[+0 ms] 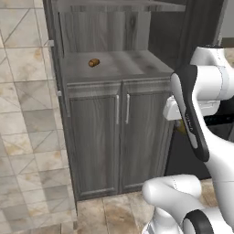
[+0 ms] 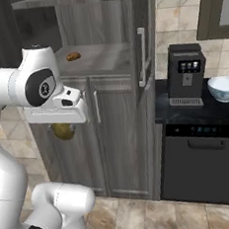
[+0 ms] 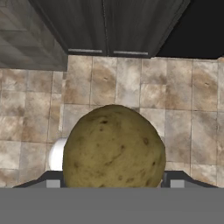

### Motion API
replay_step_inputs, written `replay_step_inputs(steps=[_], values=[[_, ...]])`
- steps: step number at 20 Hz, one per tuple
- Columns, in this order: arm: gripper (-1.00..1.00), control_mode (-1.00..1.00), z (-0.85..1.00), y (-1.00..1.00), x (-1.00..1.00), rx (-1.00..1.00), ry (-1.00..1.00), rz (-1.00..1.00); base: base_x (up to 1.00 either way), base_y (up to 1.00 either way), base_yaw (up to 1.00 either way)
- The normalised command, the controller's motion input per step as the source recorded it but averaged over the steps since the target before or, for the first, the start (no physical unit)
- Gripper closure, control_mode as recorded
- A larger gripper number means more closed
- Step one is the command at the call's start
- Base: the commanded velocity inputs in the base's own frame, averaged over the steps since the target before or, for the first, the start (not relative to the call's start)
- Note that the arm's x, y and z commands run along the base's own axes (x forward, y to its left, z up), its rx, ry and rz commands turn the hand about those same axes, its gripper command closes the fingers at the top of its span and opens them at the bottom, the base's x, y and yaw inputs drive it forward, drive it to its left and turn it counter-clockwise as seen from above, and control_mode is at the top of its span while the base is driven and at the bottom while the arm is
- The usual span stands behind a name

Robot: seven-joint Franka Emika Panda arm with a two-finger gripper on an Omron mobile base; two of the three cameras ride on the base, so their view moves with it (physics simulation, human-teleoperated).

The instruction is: Pick the potatos from the cabinet and place them in one bowl. Pick the onion from the sink and place it in the other bowl.

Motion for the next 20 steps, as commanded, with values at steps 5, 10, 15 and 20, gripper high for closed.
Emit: replay_step_inputs(steps=[5,10,15,20], values=[[1.00,1.00,0.00,0.00,0.00,0.00,0.00,0.00,-0.17,-0.75,0.00],[1.00,1.00,0.00,0.00,0.00,0.00,0.00,0.00,-0.12,-0.75,0.00],[1.00,1.00,0.00,0.00,0.00,0.00,0.00,0.00,0.00,-0.80,0.00],[1.00,1.00,0.00,0.00,0.00,0.00,0.00,0.00,0.00,-0.77,0.00]])
